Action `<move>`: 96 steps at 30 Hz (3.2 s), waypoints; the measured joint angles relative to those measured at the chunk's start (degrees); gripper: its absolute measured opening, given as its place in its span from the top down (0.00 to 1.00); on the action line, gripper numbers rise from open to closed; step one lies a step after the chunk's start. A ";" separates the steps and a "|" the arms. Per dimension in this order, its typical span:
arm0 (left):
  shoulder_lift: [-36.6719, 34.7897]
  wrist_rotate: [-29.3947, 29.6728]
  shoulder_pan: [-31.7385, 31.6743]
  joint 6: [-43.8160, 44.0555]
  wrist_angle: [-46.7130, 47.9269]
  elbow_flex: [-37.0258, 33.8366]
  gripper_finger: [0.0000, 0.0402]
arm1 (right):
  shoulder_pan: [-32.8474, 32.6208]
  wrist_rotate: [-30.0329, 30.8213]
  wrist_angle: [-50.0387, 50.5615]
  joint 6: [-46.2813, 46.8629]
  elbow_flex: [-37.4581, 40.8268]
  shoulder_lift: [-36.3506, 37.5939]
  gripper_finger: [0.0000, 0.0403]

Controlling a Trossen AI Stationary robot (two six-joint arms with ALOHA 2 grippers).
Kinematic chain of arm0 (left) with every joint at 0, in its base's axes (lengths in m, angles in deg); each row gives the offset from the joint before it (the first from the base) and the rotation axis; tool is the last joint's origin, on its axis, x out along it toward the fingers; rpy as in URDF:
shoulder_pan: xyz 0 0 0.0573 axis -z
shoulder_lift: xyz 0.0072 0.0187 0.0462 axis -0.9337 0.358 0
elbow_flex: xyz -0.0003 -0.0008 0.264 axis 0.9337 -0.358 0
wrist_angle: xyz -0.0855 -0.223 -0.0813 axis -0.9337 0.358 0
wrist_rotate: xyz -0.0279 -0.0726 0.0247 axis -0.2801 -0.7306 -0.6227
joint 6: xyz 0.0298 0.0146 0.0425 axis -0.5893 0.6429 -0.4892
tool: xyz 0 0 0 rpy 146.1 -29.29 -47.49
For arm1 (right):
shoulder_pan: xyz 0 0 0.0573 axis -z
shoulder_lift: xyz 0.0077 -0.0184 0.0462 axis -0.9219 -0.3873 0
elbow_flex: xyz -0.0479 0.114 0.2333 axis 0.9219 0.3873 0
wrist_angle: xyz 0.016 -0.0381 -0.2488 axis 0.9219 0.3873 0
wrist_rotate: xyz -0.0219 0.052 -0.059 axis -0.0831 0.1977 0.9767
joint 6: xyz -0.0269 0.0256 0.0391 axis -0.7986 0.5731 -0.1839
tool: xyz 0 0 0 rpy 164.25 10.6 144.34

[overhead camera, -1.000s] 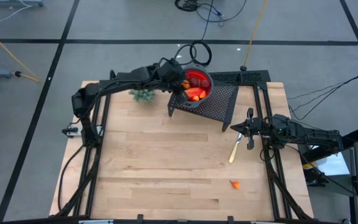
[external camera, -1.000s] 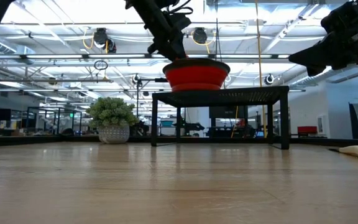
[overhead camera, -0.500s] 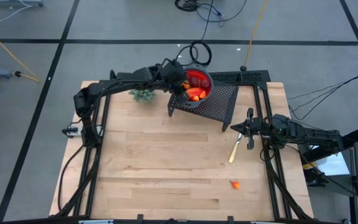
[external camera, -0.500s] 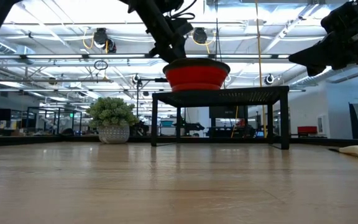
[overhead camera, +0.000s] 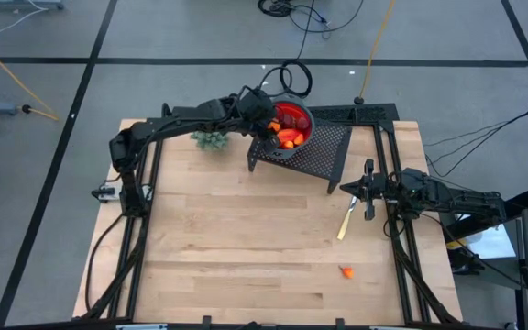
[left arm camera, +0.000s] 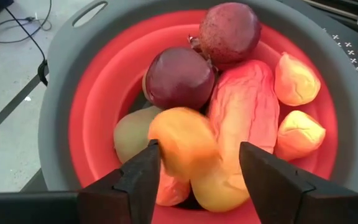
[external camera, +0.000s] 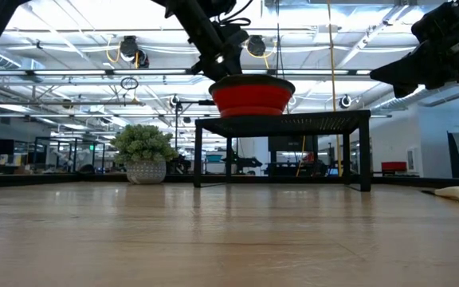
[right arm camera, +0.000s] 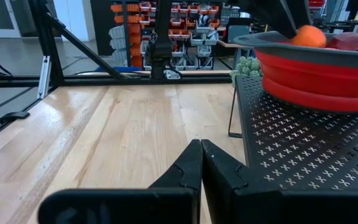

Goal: Pick & Place Fruit
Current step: Put the pear into the red strainer bowl

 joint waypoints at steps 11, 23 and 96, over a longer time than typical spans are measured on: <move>-7.26 -0.41 0.48 6.80 2.52 -0.02 0.38 | -0.02 -0.34 -0.04 4.77 0.00 0.00 1.00; -12.66 -0.60 7.90 7.50 6.19 -0.04 0.38 | -0.07 -11.62 -0.31 10.12 0.00 0.02 1.00; -67.23 9.17 34.56 12.60 -43.61 -76.59 0.38 | -38.22 2.91 10.88 14.97 -36.91 -51.57 1.00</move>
